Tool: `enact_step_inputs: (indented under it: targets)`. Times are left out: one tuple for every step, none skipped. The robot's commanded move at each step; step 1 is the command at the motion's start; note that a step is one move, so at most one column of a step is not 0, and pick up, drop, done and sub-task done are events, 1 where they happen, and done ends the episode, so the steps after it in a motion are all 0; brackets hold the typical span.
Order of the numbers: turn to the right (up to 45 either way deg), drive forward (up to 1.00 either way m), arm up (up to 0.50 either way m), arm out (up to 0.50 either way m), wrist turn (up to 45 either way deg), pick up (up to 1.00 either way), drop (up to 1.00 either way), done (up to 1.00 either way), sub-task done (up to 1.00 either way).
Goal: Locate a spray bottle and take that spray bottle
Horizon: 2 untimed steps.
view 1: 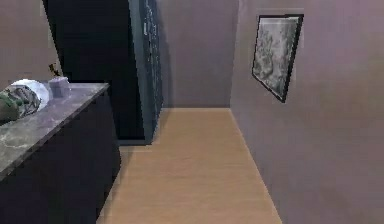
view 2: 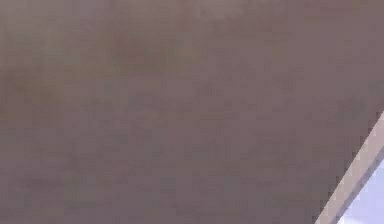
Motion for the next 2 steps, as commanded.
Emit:
enact_step_inputs:
  targets:
    - [-3.0, 0.0, 0.0, 0.0, 0.0, 0.0, 0.0, 0.0, 0.0]
    - [0.0, 0.8, 0.0, 0.0, 0.0, 0.0, 0.0, 0.0, 0.0]
